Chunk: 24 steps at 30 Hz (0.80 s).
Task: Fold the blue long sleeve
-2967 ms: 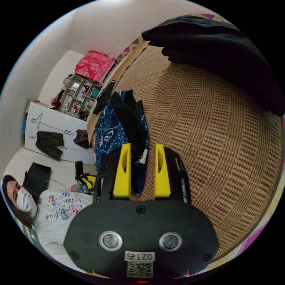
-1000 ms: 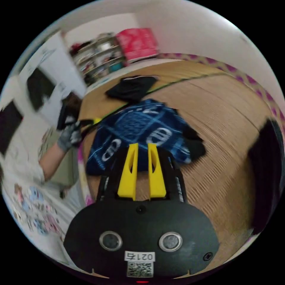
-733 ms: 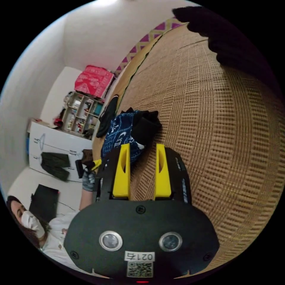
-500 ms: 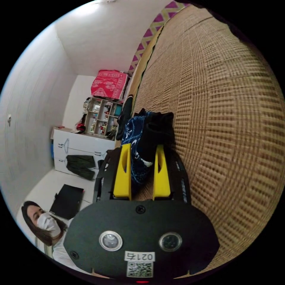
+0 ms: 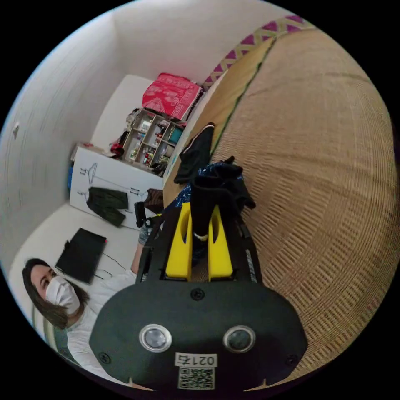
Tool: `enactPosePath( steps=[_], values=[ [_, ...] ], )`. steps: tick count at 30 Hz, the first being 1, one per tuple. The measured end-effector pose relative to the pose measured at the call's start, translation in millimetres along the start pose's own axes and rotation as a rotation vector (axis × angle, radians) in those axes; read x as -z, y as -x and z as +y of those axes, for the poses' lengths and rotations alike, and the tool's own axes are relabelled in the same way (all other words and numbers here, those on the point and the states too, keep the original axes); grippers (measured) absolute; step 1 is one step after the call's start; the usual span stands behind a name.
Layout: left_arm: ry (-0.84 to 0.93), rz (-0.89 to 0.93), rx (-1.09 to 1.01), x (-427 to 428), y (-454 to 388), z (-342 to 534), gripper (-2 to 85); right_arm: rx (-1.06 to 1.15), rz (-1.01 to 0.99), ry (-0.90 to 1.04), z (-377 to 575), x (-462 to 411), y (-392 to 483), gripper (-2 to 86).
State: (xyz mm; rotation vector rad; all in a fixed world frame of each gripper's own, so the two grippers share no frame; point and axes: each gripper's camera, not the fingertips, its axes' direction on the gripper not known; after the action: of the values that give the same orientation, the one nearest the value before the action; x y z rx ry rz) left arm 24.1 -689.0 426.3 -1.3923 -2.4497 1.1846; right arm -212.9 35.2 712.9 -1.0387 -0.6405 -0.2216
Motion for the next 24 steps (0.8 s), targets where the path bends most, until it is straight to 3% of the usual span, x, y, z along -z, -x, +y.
enactPosePath(
  steps=[8, 12, 16, 24],
  values=[
    [-0.113, -0.211, -0.087, 120.8, -8.7, -103.6, 0.7, 0.202, -0.034, -0.018, -124.4, -73.7, 131.0, 6.0],
    [-0.198, -0.572, -0.042, 151.6, -3.9, -171.6, 3.1, 0.188, -0.042, 0.016, -175.2, -154.4, 139.9, 7.6],
    [-0.187, -0.903, 0.093, 133.1, 25.4, -190.2, 2.0, 0.134, 0.111, 0.131, -175.9, -219.1, 123.3, 11.6],
    [-0.5, -0.908, -0.052, 96.9, -25.8, -96.1, -0.8, 0.291, 0.39, 0.139, -66.1, -153.7, 137.9, 10.4]
  ],
)
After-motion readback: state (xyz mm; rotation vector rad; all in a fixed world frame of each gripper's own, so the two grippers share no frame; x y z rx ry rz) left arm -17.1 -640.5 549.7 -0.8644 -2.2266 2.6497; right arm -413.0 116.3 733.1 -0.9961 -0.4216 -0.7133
